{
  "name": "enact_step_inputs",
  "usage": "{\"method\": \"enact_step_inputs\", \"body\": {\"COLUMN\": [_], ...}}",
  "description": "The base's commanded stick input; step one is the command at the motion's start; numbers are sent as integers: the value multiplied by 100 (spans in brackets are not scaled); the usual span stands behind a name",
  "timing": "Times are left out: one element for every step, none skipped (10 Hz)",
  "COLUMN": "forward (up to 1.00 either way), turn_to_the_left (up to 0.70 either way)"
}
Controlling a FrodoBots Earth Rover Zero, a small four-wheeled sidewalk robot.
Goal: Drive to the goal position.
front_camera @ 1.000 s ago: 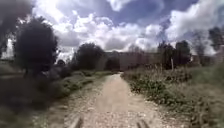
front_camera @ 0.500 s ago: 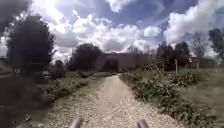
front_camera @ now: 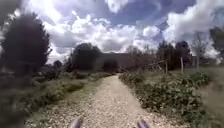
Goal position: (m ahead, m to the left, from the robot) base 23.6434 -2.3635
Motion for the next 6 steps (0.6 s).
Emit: {"method": "enact_step_inputs", "body": {"forward": [100,100,100,100,100,100], "turn_to_the_left": [0,0,0,0,0,0]}}
